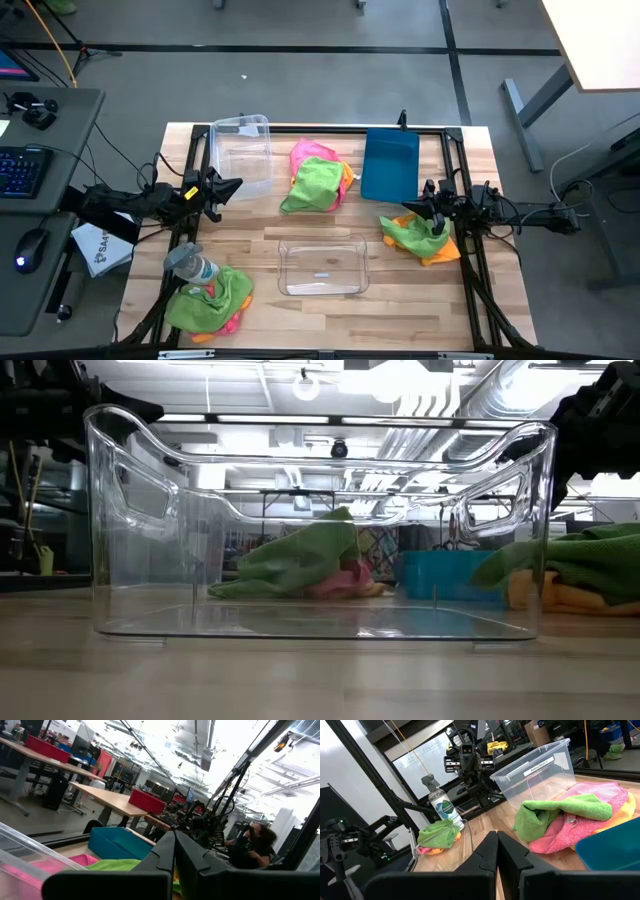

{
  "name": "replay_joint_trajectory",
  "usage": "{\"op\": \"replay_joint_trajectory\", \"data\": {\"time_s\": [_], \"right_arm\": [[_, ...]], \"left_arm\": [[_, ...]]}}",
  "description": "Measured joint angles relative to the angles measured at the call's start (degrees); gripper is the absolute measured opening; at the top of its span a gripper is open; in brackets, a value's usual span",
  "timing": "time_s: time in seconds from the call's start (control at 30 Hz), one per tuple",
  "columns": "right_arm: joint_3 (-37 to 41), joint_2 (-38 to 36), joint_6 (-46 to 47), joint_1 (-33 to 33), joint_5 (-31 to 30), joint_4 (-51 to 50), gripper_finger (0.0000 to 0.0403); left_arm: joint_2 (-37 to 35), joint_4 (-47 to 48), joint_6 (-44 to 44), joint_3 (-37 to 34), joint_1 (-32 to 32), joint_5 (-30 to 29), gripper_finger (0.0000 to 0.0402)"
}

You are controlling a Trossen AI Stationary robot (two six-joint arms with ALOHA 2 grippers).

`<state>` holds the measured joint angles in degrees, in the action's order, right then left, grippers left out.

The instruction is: Sort microfiber towel by color & place in baskets

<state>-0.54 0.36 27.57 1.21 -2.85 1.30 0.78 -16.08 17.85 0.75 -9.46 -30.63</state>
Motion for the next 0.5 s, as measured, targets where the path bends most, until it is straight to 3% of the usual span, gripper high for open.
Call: {"op": "replay_joint_trajectory", "data": {"time_s": [0.3,0.4,0.5], "right_arm": [[0.0,0.0,-0.04,-0.02,0.02,-0.02,0.0],[0.0,0.0,-4.63,0.02,-1.17,0.22,0.0],[0.0,0.02,4.61,0.02,-4.94,6.14,0.0]], "left_arm": [[0.0,-0.01,0.0,0.0,0.01,0.0,0.0],[0.0,0.0,0.0,0.0,0.0,0.01,0.0],[-0.01,0.0,0.0,0.0,0.0,0.0,0.0]]}}
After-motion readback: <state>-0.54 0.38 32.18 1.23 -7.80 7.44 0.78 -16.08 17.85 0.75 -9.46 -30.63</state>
